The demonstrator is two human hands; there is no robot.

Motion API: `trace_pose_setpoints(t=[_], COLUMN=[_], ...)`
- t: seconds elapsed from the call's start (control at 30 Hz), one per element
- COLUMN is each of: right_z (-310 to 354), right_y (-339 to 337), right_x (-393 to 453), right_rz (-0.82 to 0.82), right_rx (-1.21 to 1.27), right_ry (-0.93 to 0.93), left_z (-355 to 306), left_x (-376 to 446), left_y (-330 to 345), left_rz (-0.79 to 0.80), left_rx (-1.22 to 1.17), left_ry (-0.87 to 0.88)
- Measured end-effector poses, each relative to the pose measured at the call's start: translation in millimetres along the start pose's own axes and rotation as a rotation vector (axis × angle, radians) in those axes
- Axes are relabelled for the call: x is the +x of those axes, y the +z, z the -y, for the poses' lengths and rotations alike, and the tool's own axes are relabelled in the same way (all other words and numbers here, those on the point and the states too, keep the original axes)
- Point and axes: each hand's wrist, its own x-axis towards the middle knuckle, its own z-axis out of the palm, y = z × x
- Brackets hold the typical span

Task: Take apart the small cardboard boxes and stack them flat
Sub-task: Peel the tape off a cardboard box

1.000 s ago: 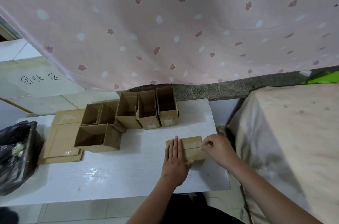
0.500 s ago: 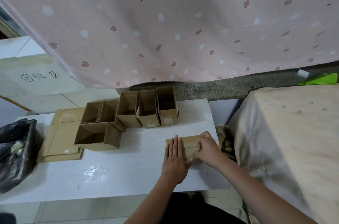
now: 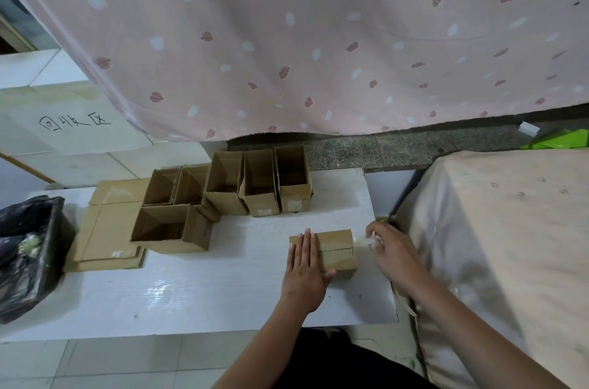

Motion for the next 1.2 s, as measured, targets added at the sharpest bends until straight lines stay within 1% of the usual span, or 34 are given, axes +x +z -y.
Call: trace_pose_setpoints(t=[0.07, 0.23, 0.43, 0.53, 0.67, 0.73, 0.83, 0.9, 0.97, 1.03, 1.13, 1.2], right_z=[-9, -11, 1, 5, 9, 9, 5, 5, 6, 6, 7, 9], right_y=[4, 15, 12, 14, 19, 21, 24, 23, 23, 24, 27, 27], right_x=[-7, -7, -1, 0, -1, -2, -3, -2, -2, -2, -1, 0], right_rz=[0.008, -0.017, 0.153, 0.195, 0.172, 0.134, 0.048, 0.096, 0.199, 0.264, 0.317, 0.322], right_rx=[-0.032, 0.060, 0.067, 0.084, 0.107, 0.124, 0.009, 0.010, 0.055, 0.033, -0.012, -0.019], right_ry=[0.025, 0.111, 0.168, 0.184, 0.154, 0.134, 0.030, -0.044, -0.066, -0.079, -0.106, -0.138], left_z=[0, 1, 5, 8, 16, 20, 23, 26, 29, 30, 30, 28], left_x=[-1, -1, -3, -5, -10, -12, -13, -14, -15, -15, -15, -14], left_y=[0, 0, 0, 1, 4, 5, 5, 5, 7, 8, 9, 9], left_rz=[-0.004, -0.022, -0.031, -0.031, -0.051, -0.049, -0.069, -0.086, -0.107, -0.116, -0.117, -0.111], left_rx=[0.007, 0.002, -0.009, -0.019, -0.027, -0.032, -0.051, -0.063, -0.068, -0.077, -0.088, -0.101], left_ry=[0.011, 0.016, 0.013, 0.010, 0.001, -0.008, -0.015, -0.012, -0.009, -0.009, -0.014, -0.015])
